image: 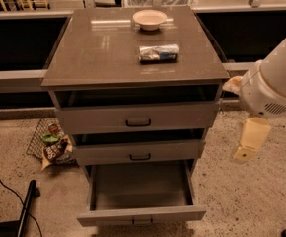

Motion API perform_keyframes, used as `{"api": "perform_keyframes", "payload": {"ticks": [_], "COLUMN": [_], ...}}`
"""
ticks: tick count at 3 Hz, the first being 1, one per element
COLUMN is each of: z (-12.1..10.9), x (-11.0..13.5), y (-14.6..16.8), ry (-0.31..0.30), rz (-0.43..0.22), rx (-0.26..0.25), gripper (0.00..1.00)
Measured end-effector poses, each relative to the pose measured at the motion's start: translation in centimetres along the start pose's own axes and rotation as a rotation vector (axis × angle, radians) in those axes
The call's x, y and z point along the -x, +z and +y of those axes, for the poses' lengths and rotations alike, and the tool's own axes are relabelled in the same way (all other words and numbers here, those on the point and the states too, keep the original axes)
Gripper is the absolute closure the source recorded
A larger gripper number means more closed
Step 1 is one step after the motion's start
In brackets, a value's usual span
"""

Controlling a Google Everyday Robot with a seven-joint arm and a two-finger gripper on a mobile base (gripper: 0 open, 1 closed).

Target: Close bottom drawer

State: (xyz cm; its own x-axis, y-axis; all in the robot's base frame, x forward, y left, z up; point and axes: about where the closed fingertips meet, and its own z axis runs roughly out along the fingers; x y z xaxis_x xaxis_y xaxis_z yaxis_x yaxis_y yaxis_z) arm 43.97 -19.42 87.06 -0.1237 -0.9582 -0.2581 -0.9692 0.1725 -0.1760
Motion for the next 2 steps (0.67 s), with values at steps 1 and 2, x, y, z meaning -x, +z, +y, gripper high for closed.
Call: {"api": "perform_keyframes", "payload": {"ticks": [1,2], "z": [0.7,1.7], "x": [0.8,1.5], "y": [6.4,12.7], "ry": [-0.073,-0.116], "rz": [-0.011,-0.044], "rx": [0.058,0.126], "gripper": [0.0,0.0]}}
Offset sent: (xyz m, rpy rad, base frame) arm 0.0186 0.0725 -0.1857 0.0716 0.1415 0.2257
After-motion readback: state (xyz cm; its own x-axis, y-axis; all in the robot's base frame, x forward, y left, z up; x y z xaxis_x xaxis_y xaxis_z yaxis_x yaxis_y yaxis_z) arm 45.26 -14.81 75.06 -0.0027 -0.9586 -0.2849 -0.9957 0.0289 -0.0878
